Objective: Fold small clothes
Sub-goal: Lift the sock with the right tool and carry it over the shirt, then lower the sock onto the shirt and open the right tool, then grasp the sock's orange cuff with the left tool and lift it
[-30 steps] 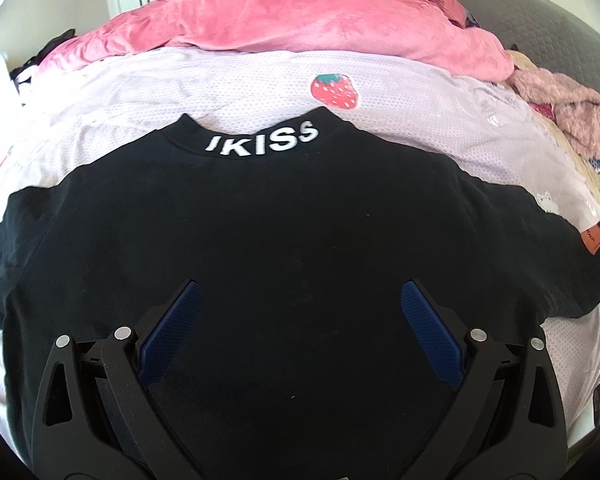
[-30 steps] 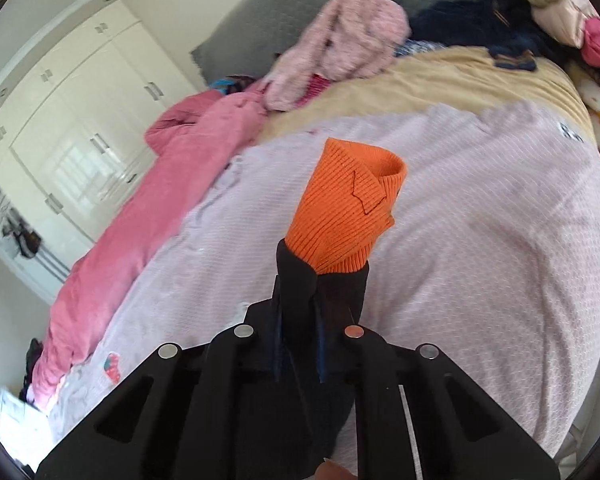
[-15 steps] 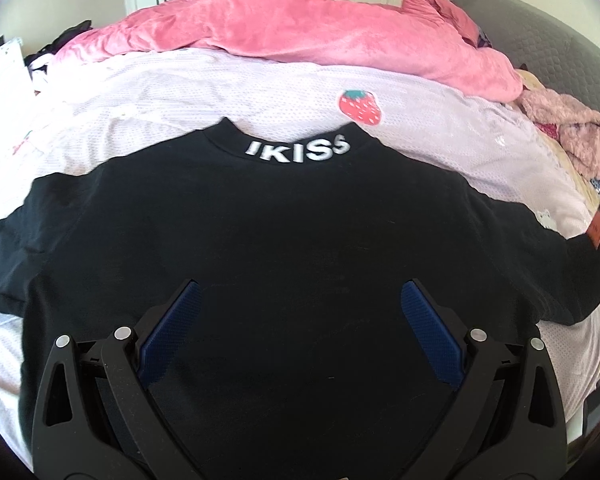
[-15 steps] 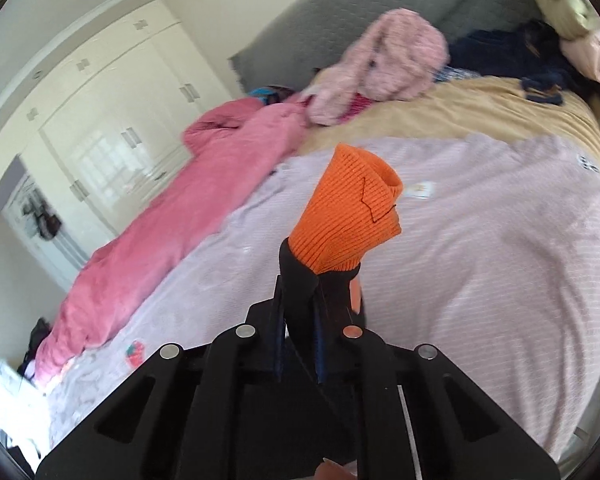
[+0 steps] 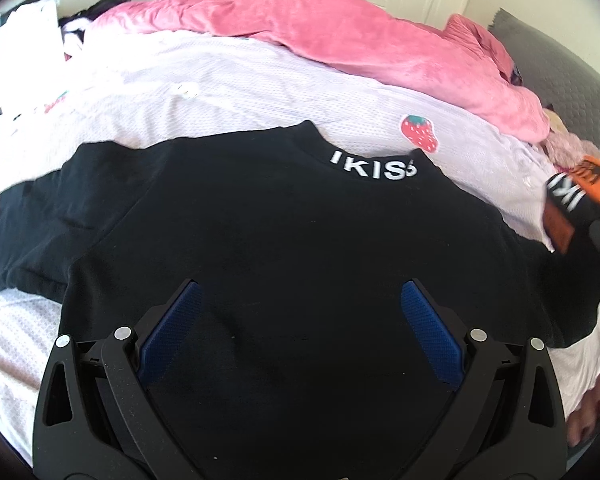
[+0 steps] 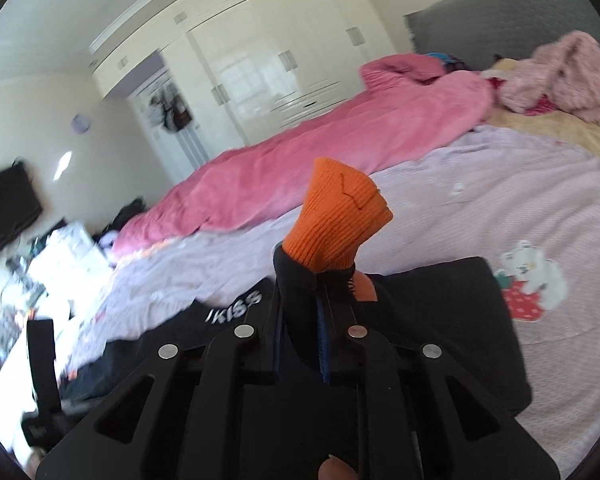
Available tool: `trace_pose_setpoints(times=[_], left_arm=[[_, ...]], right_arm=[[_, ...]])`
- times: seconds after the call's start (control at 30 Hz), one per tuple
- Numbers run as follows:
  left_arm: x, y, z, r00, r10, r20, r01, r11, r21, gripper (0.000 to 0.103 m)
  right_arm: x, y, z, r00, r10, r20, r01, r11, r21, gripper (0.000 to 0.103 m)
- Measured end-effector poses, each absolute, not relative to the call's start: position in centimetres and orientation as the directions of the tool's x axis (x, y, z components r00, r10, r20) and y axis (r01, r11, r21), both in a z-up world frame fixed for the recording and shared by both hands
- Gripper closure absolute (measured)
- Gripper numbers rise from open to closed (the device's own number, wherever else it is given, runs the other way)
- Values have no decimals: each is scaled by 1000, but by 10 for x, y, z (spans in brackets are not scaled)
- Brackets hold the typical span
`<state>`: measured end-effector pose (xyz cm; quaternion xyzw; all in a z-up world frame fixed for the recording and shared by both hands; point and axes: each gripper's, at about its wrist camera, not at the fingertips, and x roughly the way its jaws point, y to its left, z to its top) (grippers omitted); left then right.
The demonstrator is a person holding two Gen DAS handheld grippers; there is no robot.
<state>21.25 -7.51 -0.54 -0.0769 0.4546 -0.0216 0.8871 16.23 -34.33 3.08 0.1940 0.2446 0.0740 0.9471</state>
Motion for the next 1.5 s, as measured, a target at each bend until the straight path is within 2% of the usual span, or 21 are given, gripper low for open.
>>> trace_pose_setpoints(times=[0.03, 0.1, 0.2, 0.27, 0.47, 0.63, 0.77, 0.87, 0.97, 1.0, 1.07, 1.1, 1.27, 1.5], left_arm=[[213, -72, -6, 584, -112, -804, -37, 986, -164, 9], [213, -69, -8, 577, -119, -808, -43, 983, -176, 9], [212, -67, -9, 571, -142, -809, -43, 978, -202, 9], [211, -68, -10, 567, -165, -807, -34, 974, -223, 9], [211, -95, -17, 528, -304, -793, 51, 944, -327, 9], [211, -127, -21, 477, -460, -749, 142, 881, -451, 10], [220, -149, -29, 421, -513, -748, 153, 853, -499, 34], [228, -160, -41, 399, -508, -763, 115, 854, -508, 38], [232, -171, -48, 400, -511, -761, 115, 852, -511, 47], [234, -174, -49, 403, -511, -760, 123, 853, -508, 57], [235, -179, -50, 413, -506, -757, 134, 856, -499, 64], [235, -181, -49, 423, -506, -752, 146, 857, -495, 75], [229, -184, -33, 468, -507, -724, 216, 860, -462, 97], [222, -161, 5, 573, -482, -663, 260, 874, -410, 98]], right_arm=[[164, -337, 29, 857, 265, -442, -74, 912, 403, 79], [165, -324, 28, 838, 333, -433, -137, 895, 424, 63], [157, -320, 34, 836, 373, -403, -188, 884, 427, 58], [152, -322, 39, 851, 342, -398, -169, 897, 408, 54], [154, -357, 33, 877, 160, -454, 12, 935, 354, 54], [154, -376, 24, 870, 93, -484, 100, 929, 357, 50], [157, -376, 21, 862, 15, -507, 154, 945, 289, 50], [157, -378, 19, 861, -14, -509, 171, 949, 264, 50], [159, -385, 16, 854, -6, -520, 184, 939, 292, 50], [159, -389, 15, 851, -10, -526, 194, 935, 298, 50], [160, -394, 14, 848, -21, -530, 212, 929, 303, 50], [160, -398, 13, 848, -22, -530, 219, 925, 311, 50], [158, -413, 12, 848, -22, -530, 245, 902, 355, 50], [156, -425, 9, 841, -37, -540, 280, 884, 375, 50]])
